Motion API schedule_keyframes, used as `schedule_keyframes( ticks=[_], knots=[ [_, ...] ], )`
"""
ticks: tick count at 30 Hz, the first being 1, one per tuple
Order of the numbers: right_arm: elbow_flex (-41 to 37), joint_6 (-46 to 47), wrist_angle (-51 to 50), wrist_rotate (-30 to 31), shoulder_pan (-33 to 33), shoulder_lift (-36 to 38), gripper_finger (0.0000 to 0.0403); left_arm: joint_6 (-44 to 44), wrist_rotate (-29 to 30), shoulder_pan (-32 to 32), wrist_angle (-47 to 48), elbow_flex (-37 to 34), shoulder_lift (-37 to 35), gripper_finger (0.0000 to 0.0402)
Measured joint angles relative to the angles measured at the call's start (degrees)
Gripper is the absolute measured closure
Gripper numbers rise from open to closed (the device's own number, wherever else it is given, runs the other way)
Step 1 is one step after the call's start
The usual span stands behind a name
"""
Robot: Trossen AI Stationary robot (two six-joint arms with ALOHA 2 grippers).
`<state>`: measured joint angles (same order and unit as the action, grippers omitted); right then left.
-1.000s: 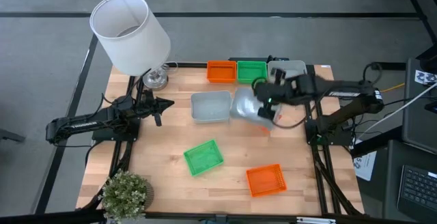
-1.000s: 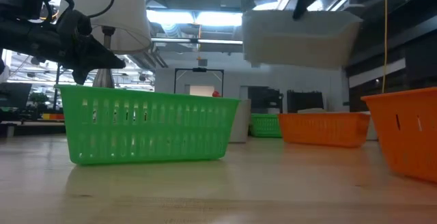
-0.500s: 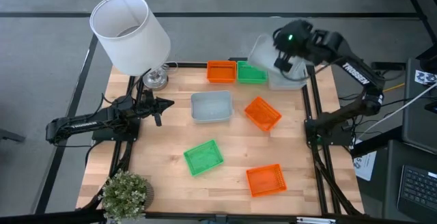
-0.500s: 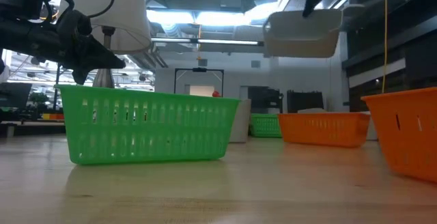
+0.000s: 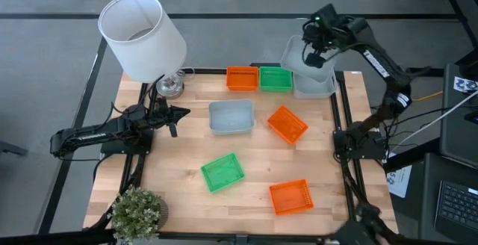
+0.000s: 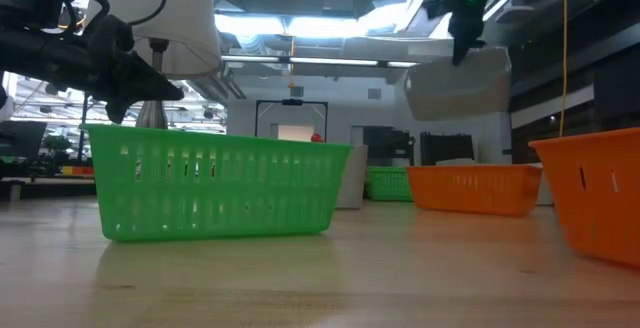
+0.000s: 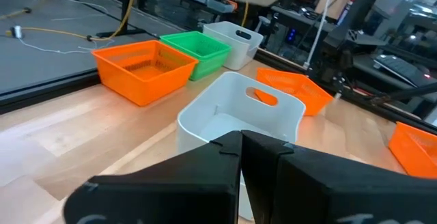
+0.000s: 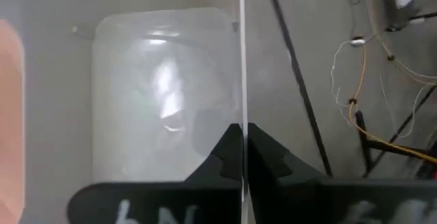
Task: Stack baskets by color
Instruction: Stack the bottom gray bin on the top gray bin
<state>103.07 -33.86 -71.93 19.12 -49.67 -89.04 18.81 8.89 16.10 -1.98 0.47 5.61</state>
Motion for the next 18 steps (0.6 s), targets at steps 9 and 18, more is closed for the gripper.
schedule_keyframes(
  ticks=[9, 18],
  knots=[
    [-0.09, -10.91, -5.06, 1.84, -1.77, -9.94, 0.0403, -0.03, 1.07, 0.0, -0.16, 0.0, -0.01, 0.0401],
    [3.87, -17.97, -5.94, 1.67, -3.3, -12.11, 0.0403, -4.41, 1.11, 0.0, -0.18, 0.0, 0.02, 0.0401]
  ],
)
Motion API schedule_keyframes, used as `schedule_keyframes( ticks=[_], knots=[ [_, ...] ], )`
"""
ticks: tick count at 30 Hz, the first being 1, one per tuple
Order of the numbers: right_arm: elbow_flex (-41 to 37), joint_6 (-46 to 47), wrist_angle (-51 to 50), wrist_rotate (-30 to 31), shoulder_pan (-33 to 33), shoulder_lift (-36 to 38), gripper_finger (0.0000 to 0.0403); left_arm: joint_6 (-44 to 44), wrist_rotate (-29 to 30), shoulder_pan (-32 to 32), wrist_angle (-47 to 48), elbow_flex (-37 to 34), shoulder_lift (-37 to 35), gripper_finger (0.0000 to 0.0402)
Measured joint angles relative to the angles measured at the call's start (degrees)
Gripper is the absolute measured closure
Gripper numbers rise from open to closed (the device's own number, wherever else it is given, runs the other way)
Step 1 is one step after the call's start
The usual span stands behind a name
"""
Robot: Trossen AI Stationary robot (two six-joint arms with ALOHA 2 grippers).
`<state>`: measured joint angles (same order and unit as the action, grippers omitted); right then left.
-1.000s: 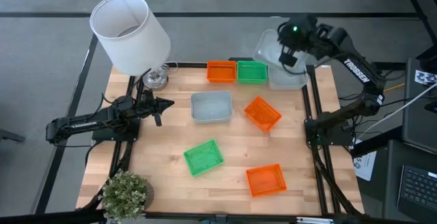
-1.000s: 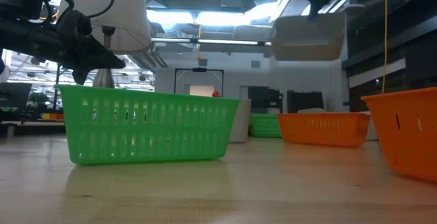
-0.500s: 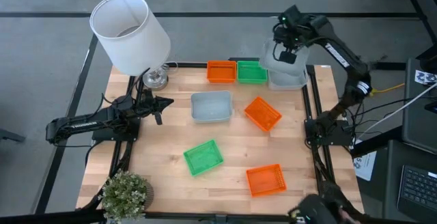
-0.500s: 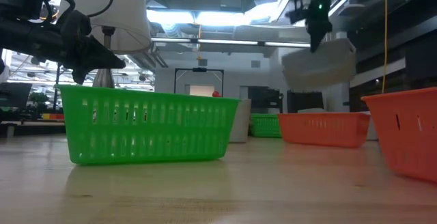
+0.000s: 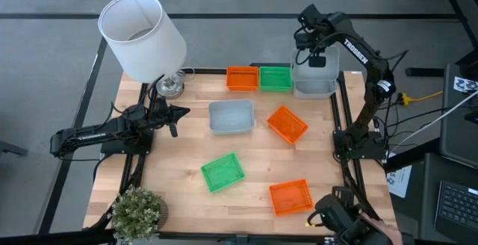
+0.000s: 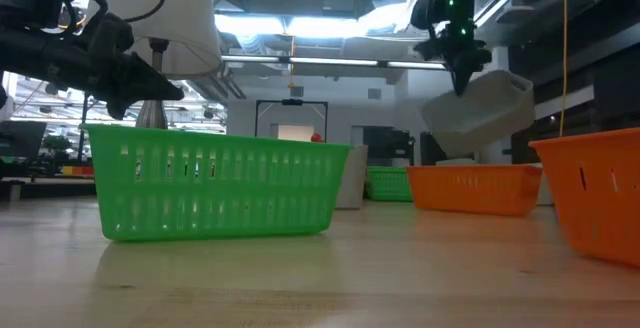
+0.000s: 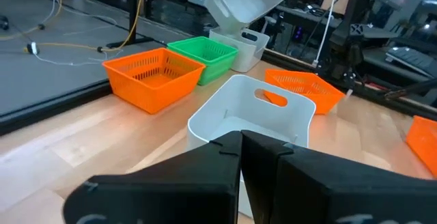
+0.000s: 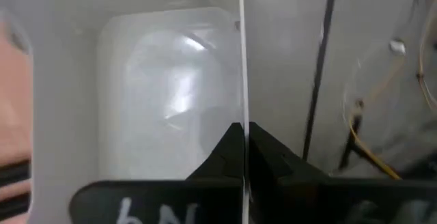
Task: Stack baskets by color
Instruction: Stack the bottom gray bin on the top gray bin
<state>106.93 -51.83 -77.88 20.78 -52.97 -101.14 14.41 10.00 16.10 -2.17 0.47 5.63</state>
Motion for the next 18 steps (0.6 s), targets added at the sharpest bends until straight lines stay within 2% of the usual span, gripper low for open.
schedule_keyframes(
  ticks=[5, 16, 18],
  knots=[
    [4.1, -1.98, -2.11, -7.5, -0.6, -0.19, 0.0403, -0.65, 0.0, 0.0, -0.01, 0.0, 0.0, 0.0401],
    [5.77, -4.21, -9.36, -8.48, -5.13, -6.87, 0.0403, -0.56, 0.0, 0.0, -0.01, 0.0, 0.0, 0.0401],
    [5.77, -4.02, -10.43, -10.92, -6.29, -7.18, 0.0403, -0.55, 0.0, 0.0, -0.01, 0.0, -0.02, 0.0401]
  ],
)
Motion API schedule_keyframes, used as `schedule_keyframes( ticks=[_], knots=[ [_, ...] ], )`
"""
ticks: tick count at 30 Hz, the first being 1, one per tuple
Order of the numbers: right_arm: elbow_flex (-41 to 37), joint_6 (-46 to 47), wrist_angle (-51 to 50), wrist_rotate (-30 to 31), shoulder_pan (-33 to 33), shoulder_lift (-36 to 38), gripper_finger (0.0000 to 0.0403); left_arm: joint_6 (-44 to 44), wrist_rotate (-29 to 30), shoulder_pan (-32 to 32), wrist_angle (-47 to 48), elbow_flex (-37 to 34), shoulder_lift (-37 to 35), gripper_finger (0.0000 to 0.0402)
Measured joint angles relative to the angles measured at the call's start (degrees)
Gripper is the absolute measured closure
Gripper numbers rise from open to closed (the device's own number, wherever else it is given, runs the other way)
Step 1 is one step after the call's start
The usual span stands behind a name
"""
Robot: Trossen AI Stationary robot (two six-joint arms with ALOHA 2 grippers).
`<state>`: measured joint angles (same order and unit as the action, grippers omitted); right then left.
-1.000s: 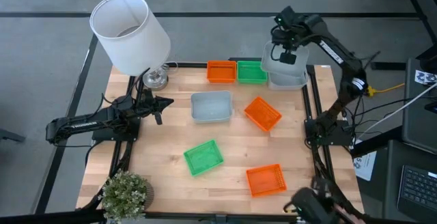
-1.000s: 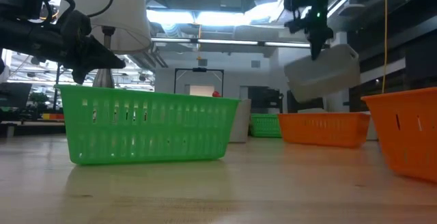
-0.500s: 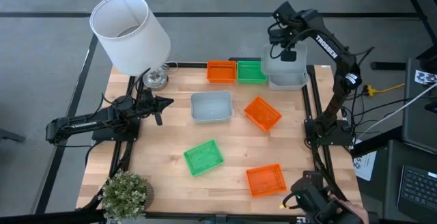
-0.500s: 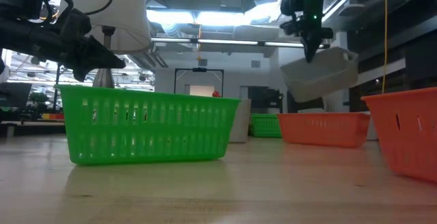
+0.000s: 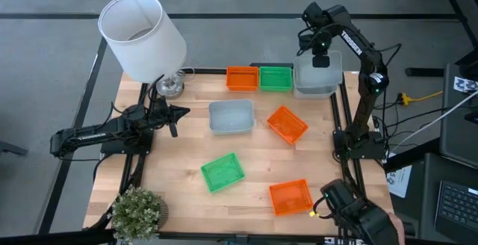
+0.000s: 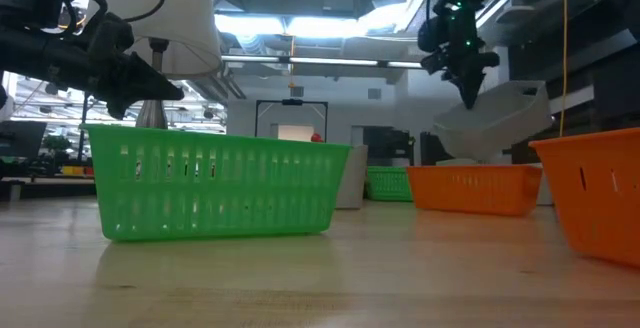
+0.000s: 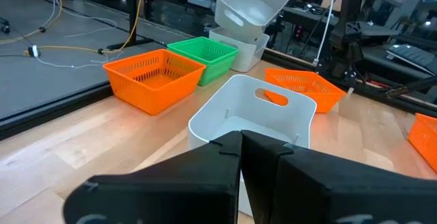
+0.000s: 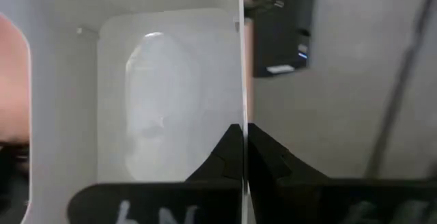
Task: Stack baskets by color
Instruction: Stack the bottom gray bin on the top gray bin
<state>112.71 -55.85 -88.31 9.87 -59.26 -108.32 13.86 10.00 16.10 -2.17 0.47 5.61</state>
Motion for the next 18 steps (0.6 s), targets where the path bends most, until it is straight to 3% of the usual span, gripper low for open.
schedule_keyframes(
  ticks=[3, 18],
  knots=[
    [0.01, -0.22, 0.23, -4.77, -1.5, -0.24, 0.0403, 0.03, 0.0, 0.0, 0.0, 0.0, 0.0, 0.0401],
    [-1.55, -6.22, 3.25, -7.06, -4.99, -2.48, 0.0403, -0.8, 0.0, 0.0, 0.0, 0.0, 0.02, 0.0401]
  ],
)
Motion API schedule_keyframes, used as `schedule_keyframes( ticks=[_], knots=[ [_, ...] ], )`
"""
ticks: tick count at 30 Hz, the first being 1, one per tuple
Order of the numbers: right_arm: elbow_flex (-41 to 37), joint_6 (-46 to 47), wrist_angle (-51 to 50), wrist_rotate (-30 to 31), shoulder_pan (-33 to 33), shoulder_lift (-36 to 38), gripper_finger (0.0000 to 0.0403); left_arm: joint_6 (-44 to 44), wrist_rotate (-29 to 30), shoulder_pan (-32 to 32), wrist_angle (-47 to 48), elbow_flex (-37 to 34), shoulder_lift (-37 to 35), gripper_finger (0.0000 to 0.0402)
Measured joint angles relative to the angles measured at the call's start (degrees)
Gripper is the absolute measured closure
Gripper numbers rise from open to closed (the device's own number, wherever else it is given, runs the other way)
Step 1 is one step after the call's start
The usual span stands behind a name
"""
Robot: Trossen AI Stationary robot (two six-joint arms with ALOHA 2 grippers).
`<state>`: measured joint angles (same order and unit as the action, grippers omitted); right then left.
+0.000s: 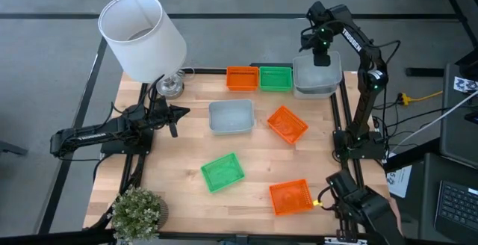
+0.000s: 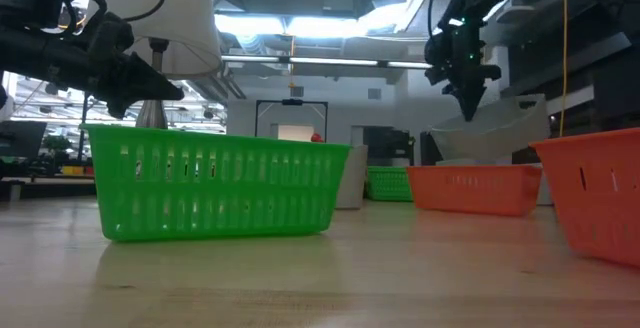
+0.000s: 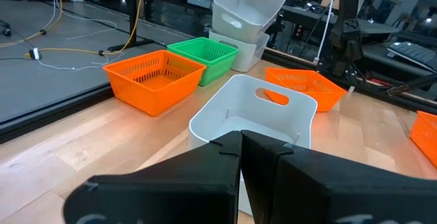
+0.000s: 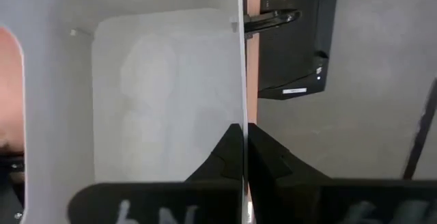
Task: Stack baskets by color
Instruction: Stack the bottom gray bin on the top gray bin
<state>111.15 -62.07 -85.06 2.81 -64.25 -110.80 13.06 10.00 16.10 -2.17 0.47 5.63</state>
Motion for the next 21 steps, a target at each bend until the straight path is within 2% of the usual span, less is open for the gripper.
schedule_keyframes(
  ticks=[10, 14, 21],
  knots=[
    [-0.09, -0.19, 2.81, -2.01, -0.09, -4.03, 0.0403, -0.15, 0.0, 0.0, 0.0, 0.0, -0.02, 0.0401],
    [-0.09, 0.08, 3.05, -5.84, -0.53, -5.12, 0.0403, -0.18, 0.0, 0.0, -0.01, 0.0, -0.01, 0.0401],
    [-0.09, 3.13, 3.1, -6.08, -0.94, -6.55, 0.0403, -0.18, 0.0, 0.0, 0.0, 0.0, -0.02, 0.0401]
  ],
)
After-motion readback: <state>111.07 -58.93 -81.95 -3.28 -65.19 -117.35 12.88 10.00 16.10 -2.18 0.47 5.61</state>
